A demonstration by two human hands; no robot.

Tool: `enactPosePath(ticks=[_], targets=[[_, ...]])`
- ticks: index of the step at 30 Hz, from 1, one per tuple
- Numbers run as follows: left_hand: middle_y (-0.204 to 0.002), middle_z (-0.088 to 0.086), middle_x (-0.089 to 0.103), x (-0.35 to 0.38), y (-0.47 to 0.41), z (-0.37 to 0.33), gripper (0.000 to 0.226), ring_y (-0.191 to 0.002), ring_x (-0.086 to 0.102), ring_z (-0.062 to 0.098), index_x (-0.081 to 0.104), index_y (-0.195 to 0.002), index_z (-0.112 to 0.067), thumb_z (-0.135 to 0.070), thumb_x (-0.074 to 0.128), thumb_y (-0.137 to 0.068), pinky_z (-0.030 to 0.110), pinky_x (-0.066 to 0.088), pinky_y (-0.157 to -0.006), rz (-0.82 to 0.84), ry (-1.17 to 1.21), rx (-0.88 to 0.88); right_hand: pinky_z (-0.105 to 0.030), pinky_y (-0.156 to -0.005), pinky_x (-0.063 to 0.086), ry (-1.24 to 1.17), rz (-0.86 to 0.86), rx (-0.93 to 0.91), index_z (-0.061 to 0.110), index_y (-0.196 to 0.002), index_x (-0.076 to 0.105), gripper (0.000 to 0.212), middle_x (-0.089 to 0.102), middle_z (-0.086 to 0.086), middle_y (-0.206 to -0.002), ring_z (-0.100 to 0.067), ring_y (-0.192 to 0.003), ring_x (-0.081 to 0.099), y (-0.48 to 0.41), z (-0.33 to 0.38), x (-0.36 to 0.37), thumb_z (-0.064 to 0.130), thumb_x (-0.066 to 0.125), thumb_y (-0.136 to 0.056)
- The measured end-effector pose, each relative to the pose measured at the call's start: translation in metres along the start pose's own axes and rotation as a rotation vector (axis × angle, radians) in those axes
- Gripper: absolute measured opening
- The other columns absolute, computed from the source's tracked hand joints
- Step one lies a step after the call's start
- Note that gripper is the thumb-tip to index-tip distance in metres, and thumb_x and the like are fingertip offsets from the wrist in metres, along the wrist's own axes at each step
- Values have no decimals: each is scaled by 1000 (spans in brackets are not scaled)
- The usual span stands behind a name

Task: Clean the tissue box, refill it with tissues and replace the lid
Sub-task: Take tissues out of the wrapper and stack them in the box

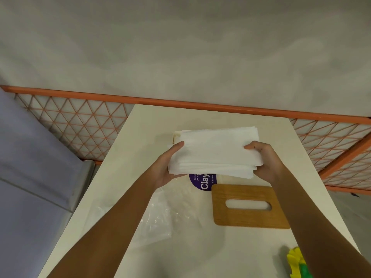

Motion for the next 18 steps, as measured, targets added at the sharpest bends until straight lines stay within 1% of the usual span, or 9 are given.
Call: enactPosePath(ticks=[2, 4, 7, 8, 10, 12, 15, 18], targets=[[-112, 3, 70, -1, -6, 0, 47, -100, 67, 20, 59, -121, -20, -39, 66, -78, 34, 58, -80, -3, -27, -26, -32, -71, 50, -16, 2, 19, 15, -94, 63, 17, 68, -2, -85, -21, -82, 64, -7, -7, 3, 11, 50, -83], [-112, 3, 70, -3, -13, -1, 40, -101, 67, 19, 60, -119, -20, -35, 66, -82, 35, 58, -81, -35, -30, -38, -35, -79, 49, -18, 16, 27, 14, -99, 63, 19, 68, -3, -90, -23, -87, 63, -14, -10, 7, 11, 51, -84], [-113, 1, 68, -12, -27, -11, 41, -102, 65, 19, 59, -121, -19, -26, 68, -82, 33, 55, -79, -138, -103, 27, -38, -89, 49, 32, 28, -4, 11, -118, 57, 34, 65, -8, -110, -28, -105, 60, -28, -7, 7, 6, 53, -85], [-112, 1, 68, -14, -29, -16, 40, -102, 64, 20, 59, -121, -18, -20, 68, -82, 33, 54, -79, -163, -127, 64, -40, -90, 49, 62, 27, -29, 11, -121, 55, 37, 63, -9, -115, -30, -109, 58, -32, -4, 7, 4, 54, -84], [-108, 1, 68, -16, -36, -27, 33, -102, 63, 23, 62, -114, -17, -10, 67, -82, 39, 53, -86, -171, -162, 127, -44, -91, 50, 131, 17, -92, 13, -121, 53, 40, 60, -10, -120, -30, -112, 56, -41, 7, 6, 1, 57, -83], [-105, 0, 68, -17, -42, -37, 28, -102, 62, 24, 63, -106, -19, -5, 66, -81, 43, 49, -96, -166, -208, 170, -44, -91, 50, 166, 12, -143, 16, -119, 53, 41, 61, -7, -118, -27, -109, 57, -48, 17, 6, 0, 60, -82], [-102, -3, 67, -17, -53, -49, 26, -101, 61, 21, 63, -97, -25, -4, 65, -82, 40, 46, -98, -145, -230, 214, -35, -83, 52, 113, 12, -193, 15, -115, 57, 39, 64, -3, -111, -22, -104, 60, -58, 28, 7, -3, 61, -80], [-106, 0, 67, -20, -61, -53, 32, -104, 61, 24, 62, -101, -24, -2, 67, -79, 40, 47, -97, -111, -235, 245, -29, -78, 51, 116, -10, -222, 16, -109, 60, 36, 66, -2, -105, -18, -98, 61, -67, 33, 7, -4, 62, -79]])
Point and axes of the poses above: each hand's wrist, its own y-axis away from the middle knuckle, its own x-axis out of the palm, z = x × y, the point moved 5 cm from there along -y, towards the middle knuckle
